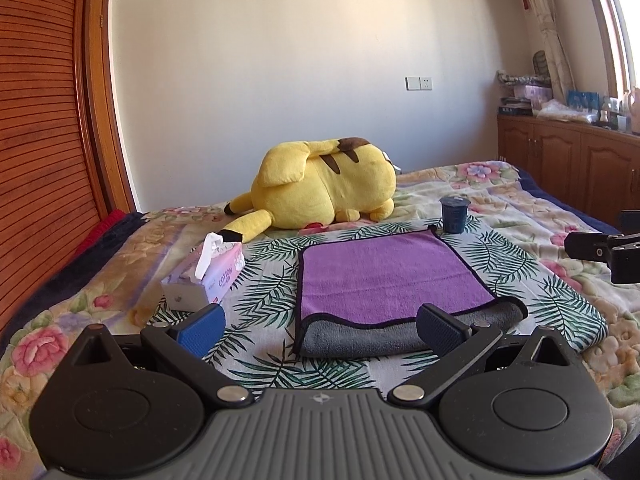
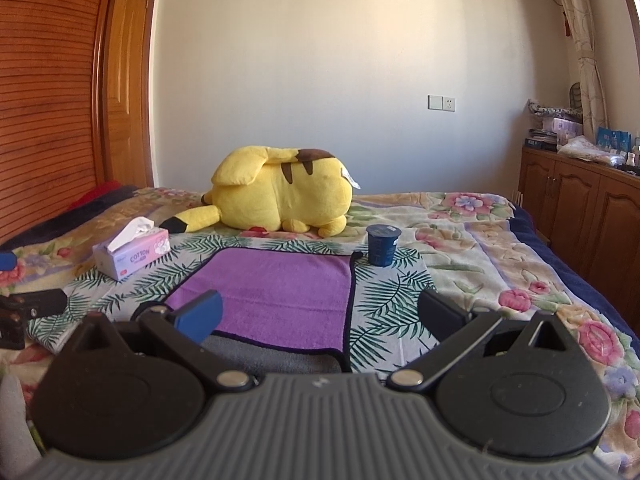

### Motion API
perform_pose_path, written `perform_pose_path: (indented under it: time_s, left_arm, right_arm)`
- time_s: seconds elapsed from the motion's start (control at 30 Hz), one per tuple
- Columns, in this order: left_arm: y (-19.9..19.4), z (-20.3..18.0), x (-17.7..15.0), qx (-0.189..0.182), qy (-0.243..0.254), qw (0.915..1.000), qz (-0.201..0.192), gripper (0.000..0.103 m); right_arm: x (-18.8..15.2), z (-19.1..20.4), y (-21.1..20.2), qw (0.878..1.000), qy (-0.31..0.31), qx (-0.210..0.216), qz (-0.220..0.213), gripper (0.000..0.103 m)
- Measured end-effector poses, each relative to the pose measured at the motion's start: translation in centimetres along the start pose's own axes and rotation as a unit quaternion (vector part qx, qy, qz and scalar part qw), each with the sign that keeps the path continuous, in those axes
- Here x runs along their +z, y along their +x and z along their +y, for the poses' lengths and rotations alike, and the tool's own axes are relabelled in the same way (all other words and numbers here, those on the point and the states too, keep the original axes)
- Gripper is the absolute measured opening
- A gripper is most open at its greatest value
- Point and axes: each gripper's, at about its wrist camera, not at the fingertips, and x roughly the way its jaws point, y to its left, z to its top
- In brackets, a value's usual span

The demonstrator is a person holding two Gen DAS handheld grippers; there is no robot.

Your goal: Fold towel

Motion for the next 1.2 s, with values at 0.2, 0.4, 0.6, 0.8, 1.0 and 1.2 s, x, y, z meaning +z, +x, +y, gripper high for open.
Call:
perform_pose_path:
  time_s: [0.2,0.4,0.6,0.8,1.0,1.2]
  left_arm:
    - [0.6,-0.1,-0.2,-0.002,-0.001,0.9999,0.014,0.087]
    - [1.1,-0.2,-0.2,-0.012,-0.003,0.9996,0.026,0.087]
    - [1.5,0.2,-0.1,-0.028,-0.02,0.9989,0.032,0.087]
    - [2.7,0.4,0.3,-0.04,-0.03,0.9977,0.045,0.086]
    - [4.8,0.6,0.6,-0.056,-0.028,0.9951,0.077,0.082]
    - [6.6,0.9,0.8,-0.072,-0.03,0.9919,0.1,0.077]
  right_arm:
    - [-0.1,0.1,0.9,1.0,-0.008,0.009,0.019,0.103]
    - [-0.2,0.1,1.9,0.999,-0.019,0.017,0.038,0.102]
    - [-0.5,0.2,3.4,0.996,-0.035,0.027,0.071,0.089]
    - [-0.7,-0.1,5.0,0.993,-0.042,0.032,0.102,0.089]
    - [-0.9,-0.5,6.6,0.99,-0.044,0.039,0.129,0.088]
    - [-0.9,-0.7,8.3,0.985,-0.051,0.04,0.157,0.088]
